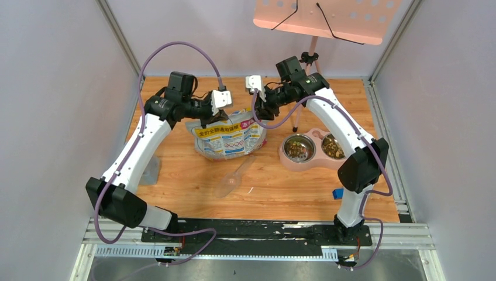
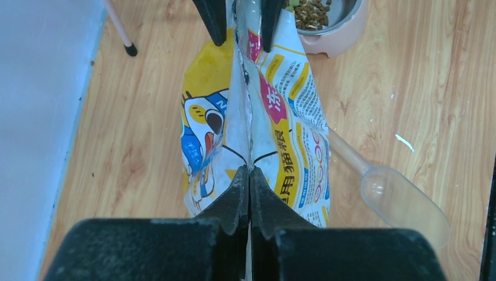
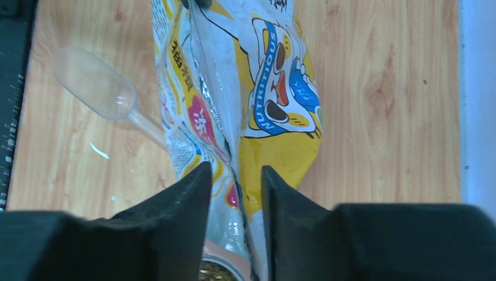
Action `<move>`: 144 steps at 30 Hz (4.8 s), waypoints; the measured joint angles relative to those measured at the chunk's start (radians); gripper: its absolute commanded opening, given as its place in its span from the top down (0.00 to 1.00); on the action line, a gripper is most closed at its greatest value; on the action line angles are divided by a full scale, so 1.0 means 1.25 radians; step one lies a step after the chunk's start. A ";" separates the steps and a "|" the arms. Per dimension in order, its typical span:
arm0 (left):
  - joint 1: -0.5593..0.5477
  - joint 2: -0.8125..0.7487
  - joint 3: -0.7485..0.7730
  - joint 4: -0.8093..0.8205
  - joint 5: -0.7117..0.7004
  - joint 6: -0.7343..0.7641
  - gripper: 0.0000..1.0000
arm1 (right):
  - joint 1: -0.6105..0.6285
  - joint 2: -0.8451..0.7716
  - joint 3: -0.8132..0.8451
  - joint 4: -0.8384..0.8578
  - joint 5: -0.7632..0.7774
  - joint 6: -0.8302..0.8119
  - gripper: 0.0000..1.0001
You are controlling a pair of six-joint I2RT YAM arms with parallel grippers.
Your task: Serve the pet food
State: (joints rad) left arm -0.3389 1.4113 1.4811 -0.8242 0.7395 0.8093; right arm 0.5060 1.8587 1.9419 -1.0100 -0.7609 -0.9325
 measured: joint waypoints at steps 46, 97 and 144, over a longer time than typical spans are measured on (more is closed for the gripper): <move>0.001 0.029 0.040 -0.043 0.013 -0.085 0.82 | 0.078 0.030 -0.034 0.165 -0.123 0.076 1.00; -0.028 0.035 0.014 0.060 0.027 -0.103 1.00 | -0.098 -0.064 -0.089 0.081 -0.075 0.080 1.00; 0.174 -0.044 0.096 -0.324 -0.106 0.064 0.66 | -0.247 -0.261 -0.192 0.094 -0.108 0.348 0.51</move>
State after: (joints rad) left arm -0.1219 1.3560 1.6012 -1.2289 0.6071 0.8898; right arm 0.1978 1.5326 1.7016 -0.8925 -0.8955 -0.4976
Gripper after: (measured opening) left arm 0.012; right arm 0.491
